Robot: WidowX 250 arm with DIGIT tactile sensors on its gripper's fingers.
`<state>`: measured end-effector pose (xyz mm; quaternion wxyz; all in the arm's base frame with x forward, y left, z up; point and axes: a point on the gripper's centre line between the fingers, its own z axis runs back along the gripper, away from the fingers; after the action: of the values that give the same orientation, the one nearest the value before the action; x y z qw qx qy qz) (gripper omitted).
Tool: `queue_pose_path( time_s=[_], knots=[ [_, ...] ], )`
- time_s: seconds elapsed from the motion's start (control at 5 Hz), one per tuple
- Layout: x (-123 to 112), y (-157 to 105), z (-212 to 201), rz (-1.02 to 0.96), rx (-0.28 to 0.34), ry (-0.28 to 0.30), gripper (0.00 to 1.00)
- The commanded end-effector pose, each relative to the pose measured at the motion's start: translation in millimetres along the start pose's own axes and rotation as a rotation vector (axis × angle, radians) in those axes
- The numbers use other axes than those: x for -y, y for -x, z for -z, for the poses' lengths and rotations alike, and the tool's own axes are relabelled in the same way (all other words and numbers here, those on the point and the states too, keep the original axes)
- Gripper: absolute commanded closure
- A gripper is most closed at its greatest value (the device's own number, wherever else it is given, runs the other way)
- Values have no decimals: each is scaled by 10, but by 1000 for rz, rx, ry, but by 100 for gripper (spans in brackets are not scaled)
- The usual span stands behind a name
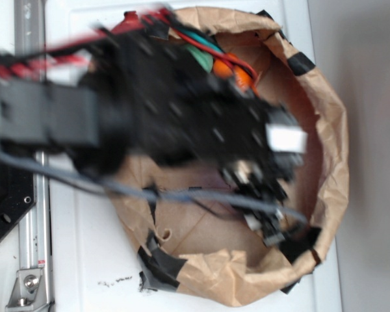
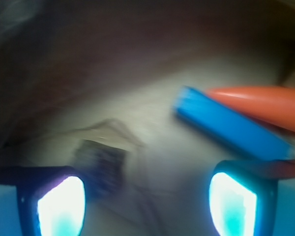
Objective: Grab the rock.
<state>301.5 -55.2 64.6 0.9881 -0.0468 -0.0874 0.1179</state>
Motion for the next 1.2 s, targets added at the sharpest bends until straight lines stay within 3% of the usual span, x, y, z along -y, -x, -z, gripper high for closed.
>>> queue_pose_path(
  time_s=[0.0,0.2,0.4,0.6,0.8,1.0],
  knots=[
    [514,6,147,120,6,49,0],
    [392,51,296,138,-9,12,100],
    [341,-41,18,146,44,63,100],
    [367,-103,-483,260,175,52,100],
    [244,-28,-1023,373,259,-33,100],
    [94,52,-1485,438,158,-55,100]
  ],
)
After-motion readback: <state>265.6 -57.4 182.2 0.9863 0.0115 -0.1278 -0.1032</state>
